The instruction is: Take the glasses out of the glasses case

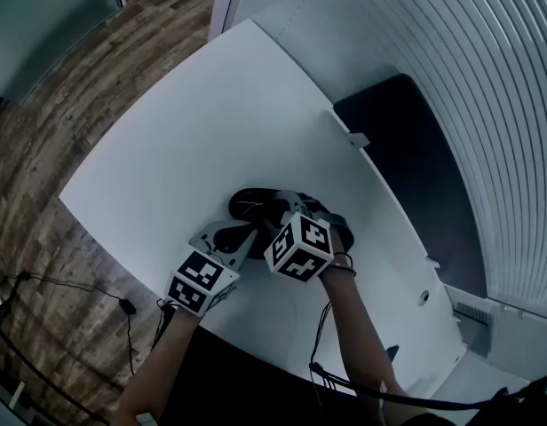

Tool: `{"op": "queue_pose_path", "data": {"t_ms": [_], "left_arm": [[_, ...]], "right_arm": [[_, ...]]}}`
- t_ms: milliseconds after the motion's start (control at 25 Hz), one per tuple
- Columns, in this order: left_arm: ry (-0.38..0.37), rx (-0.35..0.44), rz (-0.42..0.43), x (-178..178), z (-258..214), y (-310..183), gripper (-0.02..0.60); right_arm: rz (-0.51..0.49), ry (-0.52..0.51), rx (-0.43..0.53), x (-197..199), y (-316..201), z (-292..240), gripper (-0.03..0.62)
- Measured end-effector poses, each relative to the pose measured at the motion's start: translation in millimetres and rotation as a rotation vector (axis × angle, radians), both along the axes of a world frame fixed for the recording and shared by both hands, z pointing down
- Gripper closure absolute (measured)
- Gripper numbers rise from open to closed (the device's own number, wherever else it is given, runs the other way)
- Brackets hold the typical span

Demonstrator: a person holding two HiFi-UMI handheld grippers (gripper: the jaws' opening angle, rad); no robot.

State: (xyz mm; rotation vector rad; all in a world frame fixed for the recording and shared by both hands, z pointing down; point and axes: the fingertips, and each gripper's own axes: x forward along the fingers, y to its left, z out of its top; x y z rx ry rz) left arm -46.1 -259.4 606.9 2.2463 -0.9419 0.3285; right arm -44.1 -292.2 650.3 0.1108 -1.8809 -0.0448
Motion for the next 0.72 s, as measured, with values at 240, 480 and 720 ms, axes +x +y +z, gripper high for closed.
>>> {"op": "queue_pose_path", "data": {"t_ms": [240, 480, 720], "left_arm": [[0.002, -0.005, -0.007, -0.1, 1.6, -0.5, 0.572], [-0.004, -0.009, -0.012, -2.2, 2.5, -1.3, 0.572], [-0.003, -0.011, -0.007, -2.4, 0.9, 1.4, 0.572]], "right_arm": [[-0.008, 0.012, 0.004, 1.9, -0.1, 0.5, 0.522], [-0.002, 0.016, 0.014, 5.6, -0.4, -0.8, 0.537], [0.026, -0.003, 0.006, 6.0, 3.7, -4.1, 0.548]]}}
